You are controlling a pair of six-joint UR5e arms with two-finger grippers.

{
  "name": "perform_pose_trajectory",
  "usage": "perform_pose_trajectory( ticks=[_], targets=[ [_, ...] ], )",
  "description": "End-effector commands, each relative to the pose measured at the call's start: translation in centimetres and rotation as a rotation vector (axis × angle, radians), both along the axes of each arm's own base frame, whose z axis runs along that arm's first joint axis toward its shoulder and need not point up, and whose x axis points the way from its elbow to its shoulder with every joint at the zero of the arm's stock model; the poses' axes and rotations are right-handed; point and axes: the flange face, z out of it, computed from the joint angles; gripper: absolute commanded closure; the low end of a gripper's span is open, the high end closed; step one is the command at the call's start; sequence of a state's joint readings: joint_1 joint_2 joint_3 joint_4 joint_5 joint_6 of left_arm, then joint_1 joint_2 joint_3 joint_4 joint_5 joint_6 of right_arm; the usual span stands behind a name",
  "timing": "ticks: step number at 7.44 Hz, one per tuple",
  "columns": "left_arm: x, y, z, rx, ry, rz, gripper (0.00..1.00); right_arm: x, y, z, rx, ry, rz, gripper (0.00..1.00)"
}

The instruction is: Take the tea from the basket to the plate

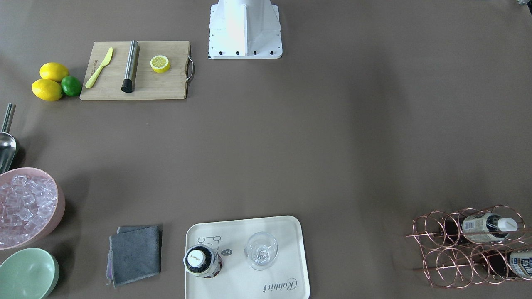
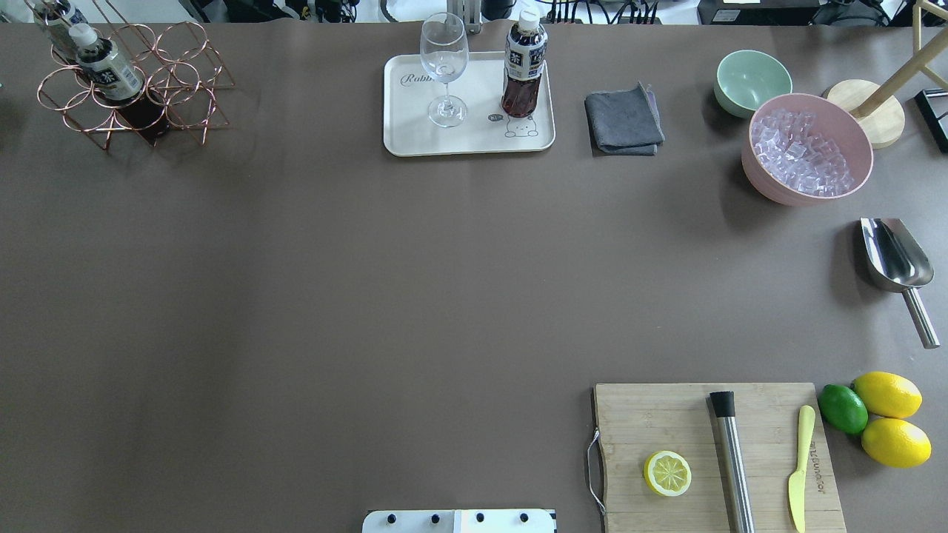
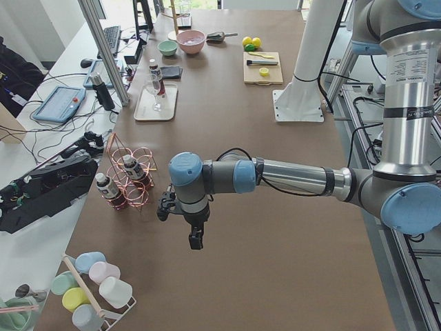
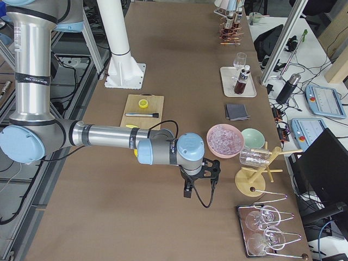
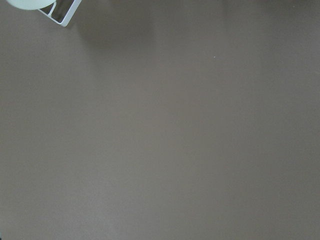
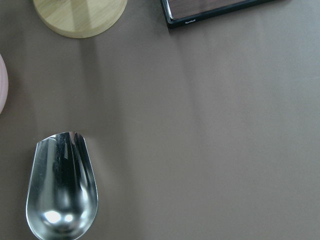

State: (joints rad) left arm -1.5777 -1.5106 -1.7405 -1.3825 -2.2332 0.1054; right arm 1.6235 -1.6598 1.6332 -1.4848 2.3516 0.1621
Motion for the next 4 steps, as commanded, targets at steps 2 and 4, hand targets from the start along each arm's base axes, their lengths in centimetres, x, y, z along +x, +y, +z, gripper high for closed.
perform_pose_trajectory(
  ticks=[2, 4],
  targets=[
    [-0.34, 1.18, 2.60, -0.059, 0.009, 0.034, 0.01, 0.01, 0.31, 0.07, -0.017, -0.005, 0.022, 0.00],
    [-0.27, 0.63, 2.17, -0.037, 0.011, 0.040, 0.01, -0.01, 0.38, 0.05, -0.016, -0.007, 0.021, 0.00]
  ],
)
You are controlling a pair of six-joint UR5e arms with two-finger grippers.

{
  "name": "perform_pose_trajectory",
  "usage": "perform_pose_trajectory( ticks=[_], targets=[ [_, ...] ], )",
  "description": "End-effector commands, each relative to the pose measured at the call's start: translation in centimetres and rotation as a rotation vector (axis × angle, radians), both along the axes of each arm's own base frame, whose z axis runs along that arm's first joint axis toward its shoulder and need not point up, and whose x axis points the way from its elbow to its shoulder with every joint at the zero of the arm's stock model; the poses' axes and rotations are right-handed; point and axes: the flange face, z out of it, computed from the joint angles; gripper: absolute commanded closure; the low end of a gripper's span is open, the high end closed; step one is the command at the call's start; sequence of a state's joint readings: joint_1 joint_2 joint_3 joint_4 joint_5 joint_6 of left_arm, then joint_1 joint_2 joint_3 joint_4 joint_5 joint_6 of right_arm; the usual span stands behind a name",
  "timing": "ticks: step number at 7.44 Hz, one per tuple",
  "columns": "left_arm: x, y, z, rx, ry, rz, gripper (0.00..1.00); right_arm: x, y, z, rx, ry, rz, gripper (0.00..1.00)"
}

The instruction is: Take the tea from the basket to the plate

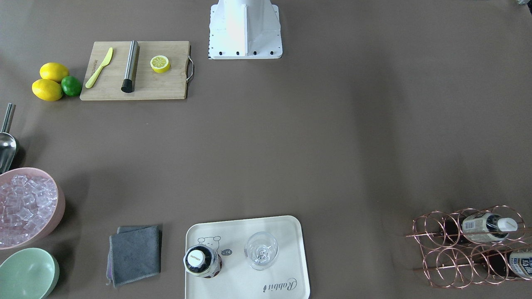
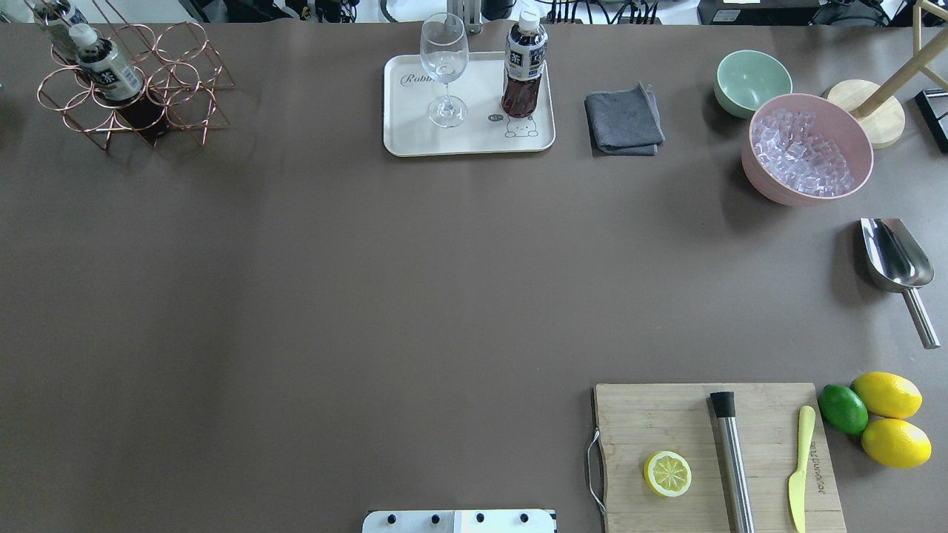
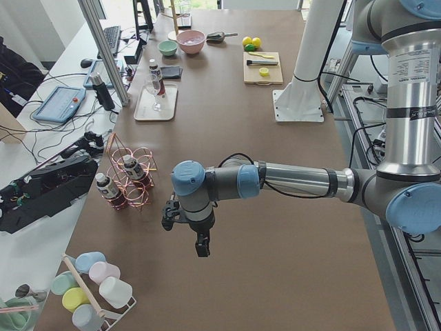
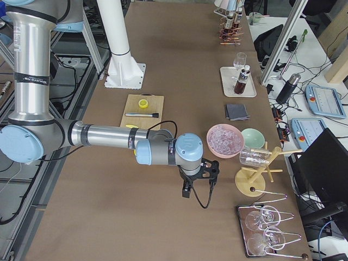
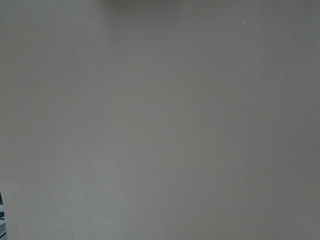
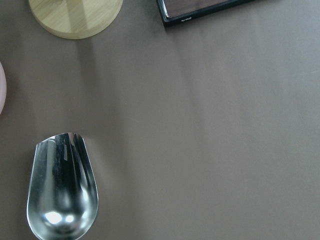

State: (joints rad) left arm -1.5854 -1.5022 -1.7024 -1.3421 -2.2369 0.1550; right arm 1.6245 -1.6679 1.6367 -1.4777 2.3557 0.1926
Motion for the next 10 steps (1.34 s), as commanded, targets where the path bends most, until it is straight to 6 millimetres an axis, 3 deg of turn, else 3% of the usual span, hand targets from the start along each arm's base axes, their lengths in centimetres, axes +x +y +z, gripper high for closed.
perform_pose_trajectory(
  ticks=[1, 3, 10],
  targets=[
    [0.3, -0.7, -0.9, 0.026, 0.038, 0.003, 0.01, 0.0, 0.0, 0.0, 0.003, 0.000, -0.002, 0.00],
    [1.1, -1.2, -1.5, 0.033, 0.129, -0.007, 0.01, 0.1, 0.2, -0.2, 0.005, 0.000, 0.001, 0.00],
    [1.9, -2.0, -1.9, 0.083, 0.129, 0.008, 0.01, 0.0, 0.1, -0.3, 0.005, -0.003, -0.001, 0.00]
  ],
)
